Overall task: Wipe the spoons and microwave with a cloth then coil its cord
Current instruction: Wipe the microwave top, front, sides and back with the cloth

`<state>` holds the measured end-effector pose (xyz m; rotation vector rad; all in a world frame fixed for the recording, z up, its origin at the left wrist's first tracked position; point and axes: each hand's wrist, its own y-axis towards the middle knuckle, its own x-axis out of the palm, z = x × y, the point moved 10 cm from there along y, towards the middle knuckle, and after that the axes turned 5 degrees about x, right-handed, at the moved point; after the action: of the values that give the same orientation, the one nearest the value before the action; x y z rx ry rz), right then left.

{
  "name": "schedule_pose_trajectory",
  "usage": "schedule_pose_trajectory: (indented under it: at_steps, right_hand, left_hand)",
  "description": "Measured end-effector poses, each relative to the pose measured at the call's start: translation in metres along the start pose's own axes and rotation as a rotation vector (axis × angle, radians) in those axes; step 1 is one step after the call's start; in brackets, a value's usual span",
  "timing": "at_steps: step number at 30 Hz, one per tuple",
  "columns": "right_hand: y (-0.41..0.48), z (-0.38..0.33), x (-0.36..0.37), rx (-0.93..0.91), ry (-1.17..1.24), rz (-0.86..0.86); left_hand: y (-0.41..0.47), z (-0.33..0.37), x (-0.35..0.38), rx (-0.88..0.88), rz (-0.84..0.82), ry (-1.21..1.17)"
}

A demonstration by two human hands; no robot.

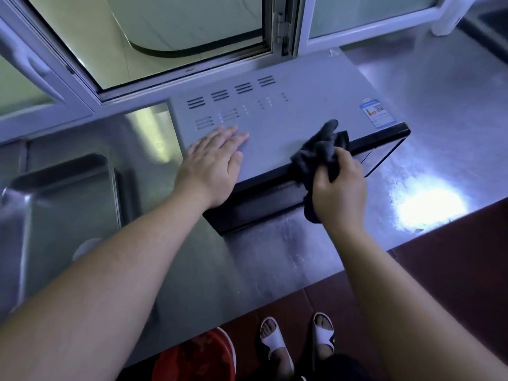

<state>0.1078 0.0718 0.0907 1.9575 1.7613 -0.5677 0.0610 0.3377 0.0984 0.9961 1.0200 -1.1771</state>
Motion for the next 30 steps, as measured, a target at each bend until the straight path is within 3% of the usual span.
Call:
schedule_pose_trajectory:
  at_steps: [2,7,11,20,30]
  right_hand:
    - [0.0,-0.006,0.002,0.016,-0.046,-0.004]
    - [-0.038,-0.047,0.037,-0.225,-0.177,-0.217]
    - [-0.033,-0.048,0.036,-0.215,-0.211,-0.302]
    - [0.056,0.001,-0.031,-0.02,-0.25,-0.219]
    - [0.095,-0.002,-0.042,-0.203,-0.368,-0.45]
  left_hand:
    - [0.0,0.0,0.0,-0.001,0.007,0.0]
    - [-0.001,0.003,-0.002,-0.005,0.002,0.005]
    - [-0.001,0.003,0.0,-0.009,-0.039,0.021]
    - [0.001,0.002,0.002,-0.024,-0.054,0.058]
    - [0.012,0.016,-0.008,-0.108,-0.095,0.182]
